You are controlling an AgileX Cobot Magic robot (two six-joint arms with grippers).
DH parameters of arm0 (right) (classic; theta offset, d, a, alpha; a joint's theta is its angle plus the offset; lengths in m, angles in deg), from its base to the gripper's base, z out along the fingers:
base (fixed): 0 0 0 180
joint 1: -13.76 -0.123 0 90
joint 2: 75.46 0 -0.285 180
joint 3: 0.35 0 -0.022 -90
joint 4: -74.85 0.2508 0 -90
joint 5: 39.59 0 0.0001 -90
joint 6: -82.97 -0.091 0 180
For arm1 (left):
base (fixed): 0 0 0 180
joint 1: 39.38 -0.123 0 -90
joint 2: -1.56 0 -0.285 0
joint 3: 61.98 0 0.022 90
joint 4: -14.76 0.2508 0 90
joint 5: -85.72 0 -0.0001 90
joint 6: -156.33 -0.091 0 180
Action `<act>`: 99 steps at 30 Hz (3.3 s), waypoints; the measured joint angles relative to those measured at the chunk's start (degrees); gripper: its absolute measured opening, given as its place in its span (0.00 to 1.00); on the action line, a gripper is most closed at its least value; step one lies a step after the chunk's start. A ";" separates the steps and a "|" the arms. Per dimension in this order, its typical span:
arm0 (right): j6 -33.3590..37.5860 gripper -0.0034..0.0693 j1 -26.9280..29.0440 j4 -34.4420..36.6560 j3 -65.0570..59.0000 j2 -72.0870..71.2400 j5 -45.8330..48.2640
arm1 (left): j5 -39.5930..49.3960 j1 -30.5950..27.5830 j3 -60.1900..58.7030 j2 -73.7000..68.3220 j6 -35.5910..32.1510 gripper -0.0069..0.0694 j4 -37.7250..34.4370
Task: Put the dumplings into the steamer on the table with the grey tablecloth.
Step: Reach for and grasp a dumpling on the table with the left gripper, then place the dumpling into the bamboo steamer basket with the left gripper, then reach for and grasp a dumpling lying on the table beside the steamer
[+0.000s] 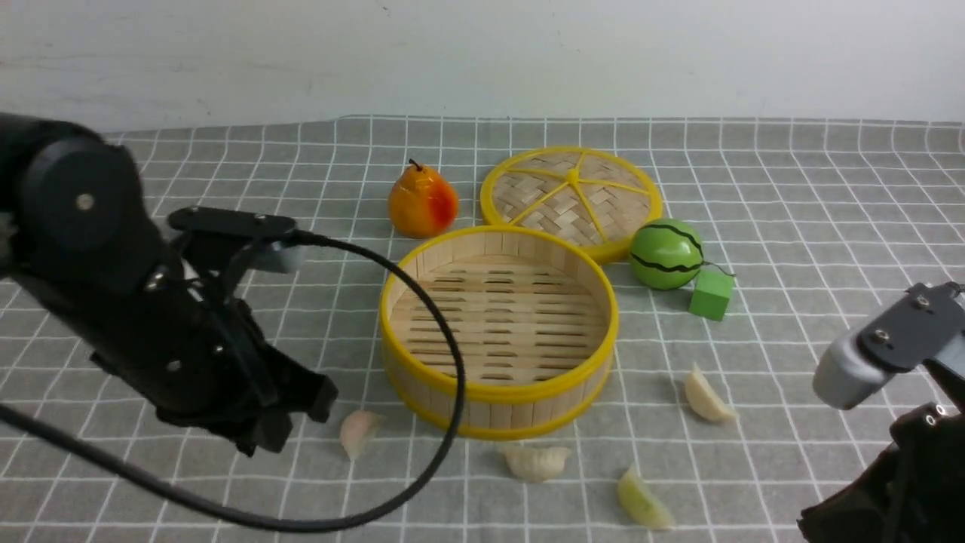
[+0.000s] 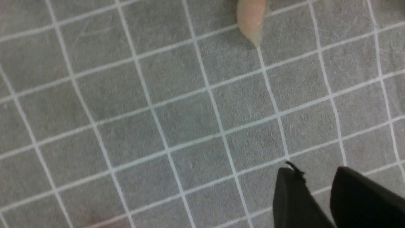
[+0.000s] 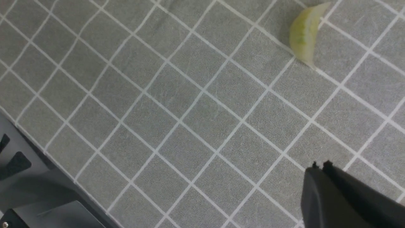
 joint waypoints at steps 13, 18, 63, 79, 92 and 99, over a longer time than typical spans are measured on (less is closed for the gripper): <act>-0.93 0.04 0.00 -0.52 0.02 0.00 -0.76 | -6.31 3.93 8.91 -20.20 0.00 0.76 9.78; -1.31 0.04 0.00 -0.85 0.02 0.06 -0.88 | -9.24 3.93 9.44 -25.02 1.12 0.77 10.64; -1.35 0.08 -0.02 -0.83 0.07 0.11 -2.17 | 5.19 7.26 55.75 -43.82 8.86 0.31 7.04; -1.35 0.09 -0.02 -0.83 0.07 0.11 -2.06 | 4.78 5.07 61.29 -51.47 11.93 0.54 5.77; 0.15 0.09 -4.26 -5.30 8.58 4.18 1.86 | 15.15 5.07 61.29 -27.32 6.95 0.72 6.14; 2.31 0.10 -14.44 -8.13 14.57 9.03 1.07 | 15.40 5.07 59.51 -11.58 6.32 0.31 5.51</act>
